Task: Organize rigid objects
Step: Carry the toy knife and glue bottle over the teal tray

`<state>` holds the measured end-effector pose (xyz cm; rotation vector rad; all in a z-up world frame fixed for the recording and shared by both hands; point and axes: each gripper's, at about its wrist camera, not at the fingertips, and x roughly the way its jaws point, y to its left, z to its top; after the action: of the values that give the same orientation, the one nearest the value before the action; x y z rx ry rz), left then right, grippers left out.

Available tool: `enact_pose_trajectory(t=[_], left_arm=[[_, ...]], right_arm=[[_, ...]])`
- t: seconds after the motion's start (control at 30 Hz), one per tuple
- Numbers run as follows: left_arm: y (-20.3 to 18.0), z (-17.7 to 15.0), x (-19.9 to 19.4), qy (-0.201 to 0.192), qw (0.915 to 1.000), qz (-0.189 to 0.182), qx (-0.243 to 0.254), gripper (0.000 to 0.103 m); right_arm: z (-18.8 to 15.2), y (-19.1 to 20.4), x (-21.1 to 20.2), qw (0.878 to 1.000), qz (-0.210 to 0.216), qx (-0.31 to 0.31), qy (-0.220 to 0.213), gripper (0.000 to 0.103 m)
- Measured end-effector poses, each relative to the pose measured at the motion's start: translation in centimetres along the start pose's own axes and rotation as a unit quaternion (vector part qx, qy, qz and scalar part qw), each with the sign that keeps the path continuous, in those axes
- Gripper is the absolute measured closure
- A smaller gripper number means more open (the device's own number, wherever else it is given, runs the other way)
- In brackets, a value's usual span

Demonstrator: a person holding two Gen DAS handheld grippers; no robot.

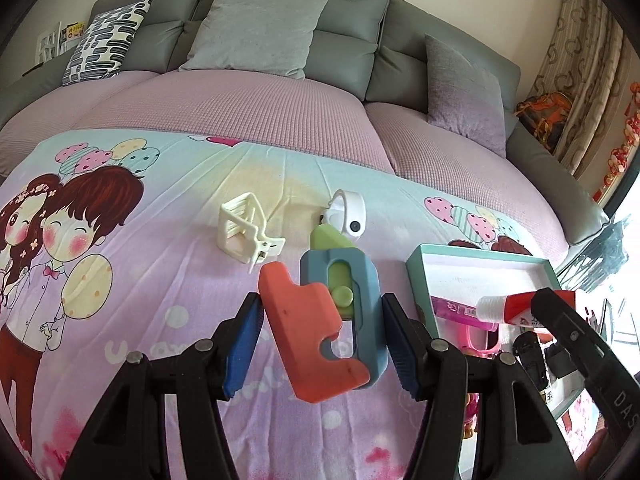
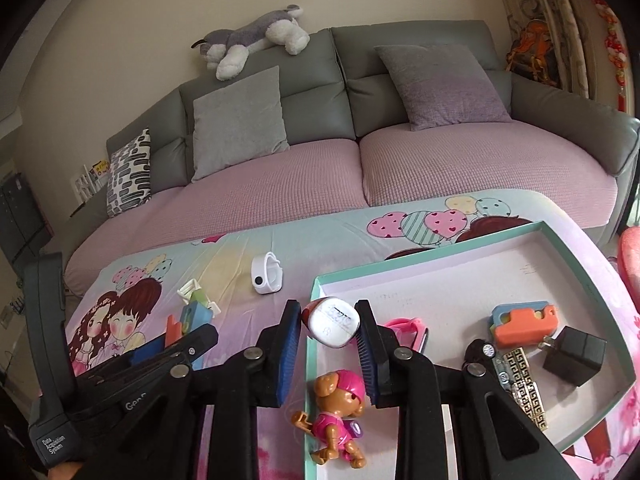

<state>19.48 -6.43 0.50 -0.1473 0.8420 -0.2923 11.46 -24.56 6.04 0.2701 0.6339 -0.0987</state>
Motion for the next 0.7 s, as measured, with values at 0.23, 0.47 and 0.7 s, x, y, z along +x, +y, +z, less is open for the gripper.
enact_pose_trajectory(t=[0.23, 0.47, 0.7], left_arm=[[-3.3, -0.2, -0.2, -0.007, 0.9988, -0.034, 0.034, 0.042], [-7.6, -1.1, -0.2, -0.005, 0.9941, -0.069, 0.083, 0.042], [-11.8, -2.4, 0.0, 0.003, 0.9858, -0.1, 0.135, 0.042]], right_arm=[[0.6, -5.3, -1.0, 0.996, -0.074, 0.048, -0.015, 0.074], [0.5, -9.4, -1.8, 0.987, -0.136, 0.082, -0.02, 0.073], [0.3, -11.3, -2.4, 0.981, -0.157, 0.108, -0.025, 0.073]])
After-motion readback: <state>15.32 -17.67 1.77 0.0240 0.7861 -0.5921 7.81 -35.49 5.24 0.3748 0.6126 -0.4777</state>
